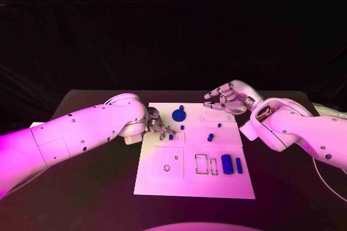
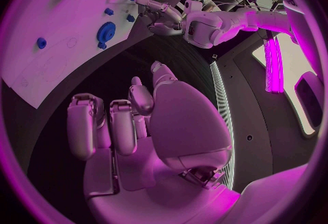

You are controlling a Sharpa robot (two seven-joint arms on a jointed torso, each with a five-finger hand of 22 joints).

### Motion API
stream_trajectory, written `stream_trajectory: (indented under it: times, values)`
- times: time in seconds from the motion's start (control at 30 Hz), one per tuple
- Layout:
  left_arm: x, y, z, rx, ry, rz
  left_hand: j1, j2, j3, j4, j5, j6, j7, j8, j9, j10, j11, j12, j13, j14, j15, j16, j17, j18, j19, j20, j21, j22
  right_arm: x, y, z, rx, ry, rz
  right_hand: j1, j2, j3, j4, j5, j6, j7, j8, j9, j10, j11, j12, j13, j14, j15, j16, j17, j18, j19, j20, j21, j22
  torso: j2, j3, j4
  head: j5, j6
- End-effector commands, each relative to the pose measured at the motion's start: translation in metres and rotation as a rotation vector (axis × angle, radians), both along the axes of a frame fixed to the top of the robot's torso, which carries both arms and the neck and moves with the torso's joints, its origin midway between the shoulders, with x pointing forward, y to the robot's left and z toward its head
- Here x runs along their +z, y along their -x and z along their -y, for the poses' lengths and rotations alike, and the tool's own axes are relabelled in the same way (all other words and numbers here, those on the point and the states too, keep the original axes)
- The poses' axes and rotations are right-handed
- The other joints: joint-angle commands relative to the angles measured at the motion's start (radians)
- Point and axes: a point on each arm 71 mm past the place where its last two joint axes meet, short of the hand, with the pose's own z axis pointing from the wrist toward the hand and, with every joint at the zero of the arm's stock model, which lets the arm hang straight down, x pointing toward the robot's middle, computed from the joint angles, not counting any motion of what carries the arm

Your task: Assemble the parts on the task board

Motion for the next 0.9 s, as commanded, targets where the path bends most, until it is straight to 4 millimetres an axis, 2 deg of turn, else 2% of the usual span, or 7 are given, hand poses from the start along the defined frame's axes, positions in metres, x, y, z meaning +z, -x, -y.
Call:
stream_trajectory:
  times: [0.03,0.27,0.37,0.53,0.73,0.83,0.9]
  values:
    - [0.01,-0.002,-0.004,0.041,0.016,0.007,0.007,0.014,-0.017,0.0,-0.002,-0.017,0.008,-0.007,-0.002,-0.015,0.003,-0.019,-0.016,0.105,-0.005,0.003,0.263,-0.008,0.052,-0.005,-0.011,0.177,0.0,0.0,-0.001,0.011,0.006,0.002,-0.008,0.002,-0.004,0.0,0.006,0.008,0.0,0.0,0.001,-0.004,-0.001,-0.004,0.001,0.074,-0.009,-0.004,0.147,0.02,-0.009,0.0,-0.004,0.009,0.001,0.0007,-0.0002,0.001,0.004]
    - [0.028,-0.012,-0.014,0.073,0.083,0.007,0.035,0.017,-0.058,0.0,0.001,-0.056,0.026,-0.042,-0.023,-0.046,0.018,-0.056,-0.054,0.105,0.006,0.003,0.263,-0.002,0.039,0.003,-0.029,0.154,-0.001,0.0,-0.001,0.01,0.006,0.001,-0.008,0.002,-0.004,0.0,0.006,0.008,0.0,0.0,0.001,-0.004,-0.001,-0.004,0.001,0.074,-0.009,-0.004,0.147,0.02,-0.009,0.0,-0.004,0.009,0.001,0.0016,-0.0002,0.004,0.007]
    - [0.035,-0.022,-0.021,0.087,0.074,0.018,0.103,0.026,-0.064,-0.013,0.009,-0.082,0.045,-0.088,-0.061,-0.074,0.033,-0.093,-0.095,0.105,0.018,0.003,0.263,0.002,0.029,0.014,-0.042,0.139,-0.002,-0.001,-0.001,0.01,0.007,-0.001,-0.008,0.002,-0.004,0.0,0.006,0.008,0.0,0.0,0.001,-0.004,-0.001,-0.004,0.001,0.074,-0.009,-0.004,0.147,0.02,-0.009,0.0,-0.004,0.009,0.001,0.0014,0.0009,0.004,0.01]
    - [0.041,-0.039,-0.029,0.088,0.019,0.071,0.165,0.04,-0.068,-0.006,0.011,-0.094,0.065,-0.144,-0.114,-0.111,0.052,-0.143,-0.149,0.105,0.034,0.003,0.263,0.008,0.017,0.03,-0.06,0.118,-0.002,-0.001,-0.001,0.01,0.007,-0.002,-0.008,0.002,-0.004,0.0,0.006,0.008,0.0,0.0,0.001,-0.004,-0.001,-0.004,0.001,0.074,-0.009,-0.004,0.147,0.02,-0.009,0.0,-0.004,0.009,0.002,0.0004,-0.0002,0.005,0.013]
    - [0.044,-0.058,-0.034,0.073,-0.064,0.114,0.182,0.04,-0.075,-0.005,0.009,-0.08,0.066,-0.152,-0.127,-0.111,0.053,-0.143,-0.151,0.105,0.037,0.003,0.263,0.006,0.022,0.034,-0.055,0.126,-0.003,-0.002,-0.002,0.011,0.007,-0.003,-0.01,0.002,-0.005,0.001,0.006,0.008,0.0,0.0,0.001,-0.004,-0.001,-0.005,0.0,0.074,-0.009,-0.005,0.146,0.02,-0.01,0.0,-0.004,0.009,0.003,-0.0005,-0.0025,0.01,0.015]
    - [0.042,-0.066,-0.035,0.069,-0.098,0.114,0.184,0.044,-0.082,-0.002,0.006,-0.057,0.06,-0.142,-0.126,-0.105,0.049,-0.137,-0.147,0.105,0.035,0.003,0.263,0.005,0.024,0.034,-0.052,0.13,-0.003,-0.002,-0.003,0.013,0.006,-0.003,-0.01,0.002,-0.005,0.001,0.006,0.008,0.0,0.0,0.001,-0.004,-0.001,-0.005,0.0,0.074,-0.009,-0.005,0.146,0.02,-0.01,0.0,-0.004,0.009,0.002,0.0002,-0.0022,0.011,0.014]
    - [0.04,-0.069,-0.035,0.066,-0.113,0.108,0.183,0.048,-0.085,-0.001,0.005,-0.05,0.057,-0.137,-0.124,-0.102,0.047,-0.134,-0.144,0.105,0.033,0.003,0.263,0.004,0.026,0.033,-0.05,0.133,-0.003,-0.002,-0.004,0.014,0.006,-0.003,-0.01,0.002,-0.005,0.001,0.006,0.008,0.0,0.0,0.001,-0.004,-0.001,-0.005,0.0,0.074,-0.009,-0.005,0.146,0.02,-0.01,0.0,-0.004,0.009,0.003,-0.0011,-0.0021,0.011,0.014]
